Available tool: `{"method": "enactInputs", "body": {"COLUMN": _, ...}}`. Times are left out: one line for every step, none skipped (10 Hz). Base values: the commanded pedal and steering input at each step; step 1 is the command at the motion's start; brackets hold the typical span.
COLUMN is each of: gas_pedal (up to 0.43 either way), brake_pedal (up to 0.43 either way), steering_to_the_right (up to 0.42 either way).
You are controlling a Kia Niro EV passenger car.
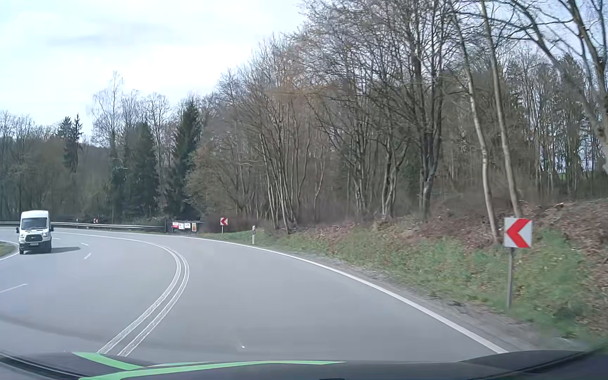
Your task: Follow the waypoints while adhering to traffic rules and regulations
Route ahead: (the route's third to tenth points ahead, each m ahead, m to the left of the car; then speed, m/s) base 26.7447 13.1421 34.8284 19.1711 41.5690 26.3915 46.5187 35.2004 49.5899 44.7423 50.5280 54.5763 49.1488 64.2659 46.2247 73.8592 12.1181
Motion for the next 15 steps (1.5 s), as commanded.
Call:
{"method": "enactInputs", "body": {"gas_pedal": 0.000, "brake_pedal": 0.140, "steering_to_the_right": -0.079}}
{"method": "enactInputs", "body": {"gas_pedal": 0.000, "brake_pedal": 0.146, "steering_to_the_right": -0.080}}
{"method": "enactInputs", "body": {"gas_pedal": 0.000, "brake_pedal": 0.140, "steering_to_the_right": -0.083}}
{"method": "enactInputs", "body": {"gas_pedal": 0.000, "brake_pedal": 0.140, "steering_to_the_right": -0.087}}
{"method": "enactInputs", "body": {"gas_pedal": 0.000, "brake_pedal": 0.134, "steering_to_the_right": -0.088}}
{"method": "enactInputs", "body": {"gas_pedal": 0.000, "brake_pedal": 0.116, "steering_to_the_right": -0.088}}
{"method": "enactInputs", "body": {"gas_pedal": 0.000, "brake_pedal": 0.110, "steering_to_the_right": -0.090}}
{"method": "enactInputs", "body": {"gas_pedal": 0.000, "brake_pedal": 0.104, "steering_to_the_right": -0.092}}
{"method": "enactInputs", "body": {"gas_pedal": 0.000, "brake_pedal": 0.091, "steering_to_the_right": -0.094}}
{"method": "enactInputs", "body": {"gas_pedal": 0.000, "brake_pedal": 0.079, "steering_to_the_right": -0.095}}
{"method": "enactInputs", "body": {"gas_pedal": 0.000, "brake_pedal": 0.067, "steering_to_the_right": -0.095}}
{"method": "enactInputs", "body": {"gas_pedal": 0.000, "brake_pedal": 0.049, "steering_to_the_right": -0.095}}
{"method": "enactInputs", "body": {"gas_pedal": 0.000, "brake_pedal": 0.037, "steering_to_the_right": -0.096}}
{"method": "enactInputs", "body": {"gas_pedal": 0.000, "brake_pedal": 0.024, "steering_to_the_right": -0.095}}
{"method": "enactInputs", "body": {"gas_pedal": 0.000, "brake_pedal": 0.012, "steering_to_the_right": -0.096}}
